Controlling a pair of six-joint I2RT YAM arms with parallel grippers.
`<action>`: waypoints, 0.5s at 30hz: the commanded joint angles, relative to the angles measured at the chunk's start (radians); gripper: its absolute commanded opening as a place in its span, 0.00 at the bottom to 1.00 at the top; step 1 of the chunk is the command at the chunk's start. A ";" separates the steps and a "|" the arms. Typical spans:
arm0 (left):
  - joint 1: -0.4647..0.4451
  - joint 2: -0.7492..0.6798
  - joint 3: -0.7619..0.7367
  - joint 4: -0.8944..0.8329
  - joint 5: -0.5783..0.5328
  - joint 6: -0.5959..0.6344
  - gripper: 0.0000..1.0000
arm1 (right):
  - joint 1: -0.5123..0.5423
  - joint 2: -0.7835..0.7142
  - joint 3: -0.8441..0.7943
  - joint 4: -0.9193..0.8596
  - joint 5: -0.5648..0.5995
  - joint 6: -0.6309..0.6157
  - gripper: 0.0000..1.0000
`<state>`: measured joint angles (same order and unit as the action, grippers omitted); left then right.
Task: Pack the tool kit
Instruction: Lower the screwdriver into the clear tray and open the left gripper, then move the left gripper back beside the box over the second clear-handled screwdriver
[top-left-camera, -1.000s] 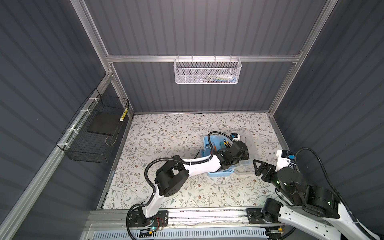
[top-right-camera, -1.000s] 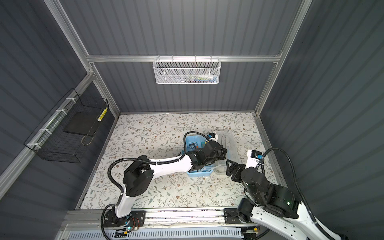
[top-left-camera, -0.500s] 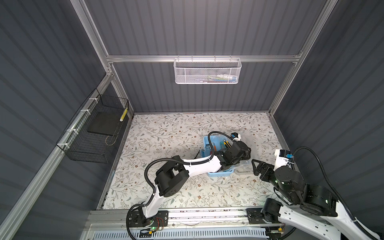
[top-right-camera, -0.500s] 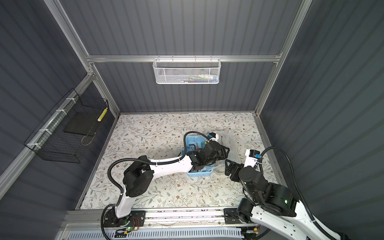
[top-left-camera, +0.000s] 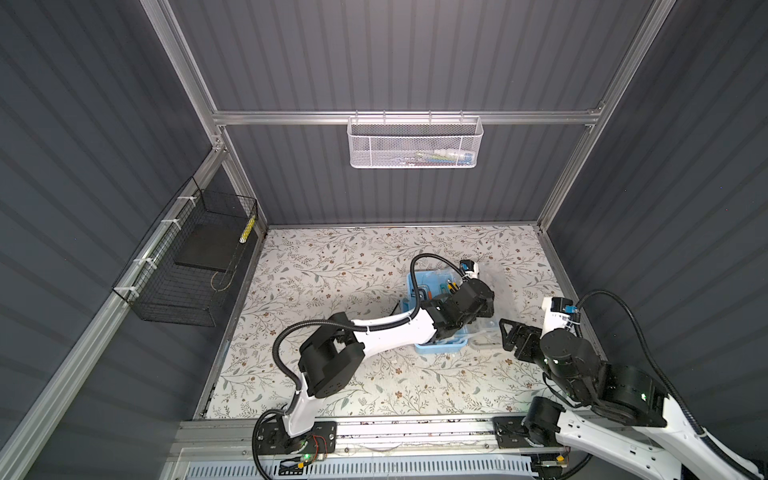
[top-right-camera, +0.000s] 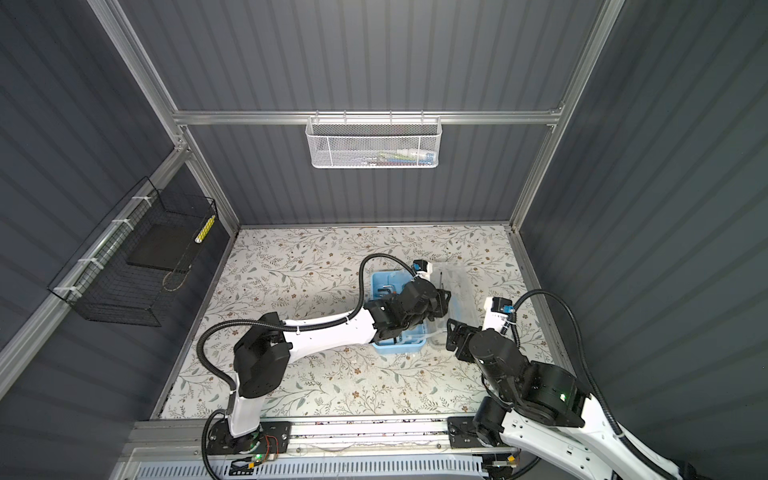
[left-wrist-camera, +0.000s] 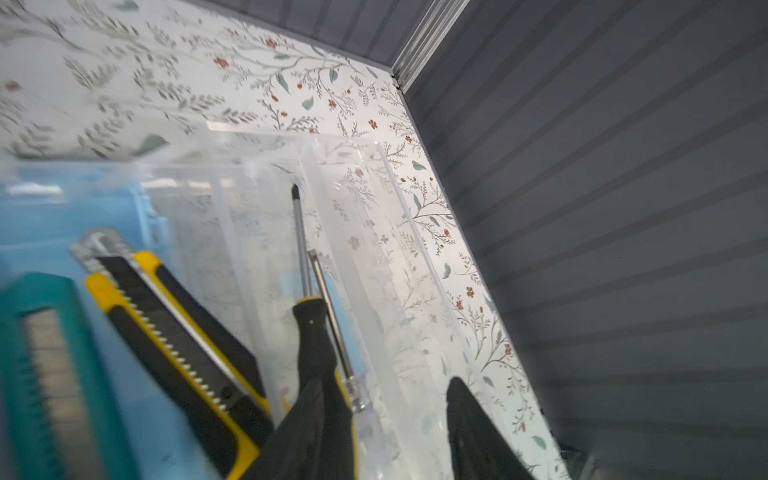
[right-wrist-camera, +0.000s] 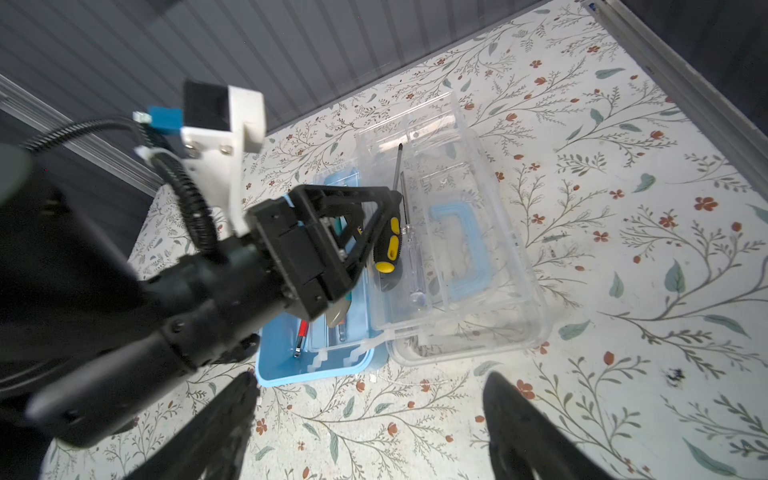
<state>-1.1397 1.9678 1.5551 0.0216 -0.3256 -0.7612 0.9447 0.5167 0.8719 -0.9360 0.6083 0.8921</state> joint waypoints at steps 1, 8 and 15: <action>0.004 -0.148 -0.050 -0.068 -0.082 0.160 0.52 | -0.003 0.045 0.024 0.000 -0.019 -0.027 0.84; 0.012 -0.431 -0.284 -0.297 -0.260 0.206 0.53 | 0.005 0.171 0.004 0.082 -0.132 -0.024 0.84; 0.097 -0.672 -0.524 -0.450 -0.274 0.132 0.46 | 0.010 0.205 -0.028 0.135 -0.152 -0.022 0.83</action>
<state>-1.0733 1.3453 1.0935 -0.3099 -0.5705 -0.6075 0.9501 0.7185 0.8574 -0.8307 0.4679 0.8780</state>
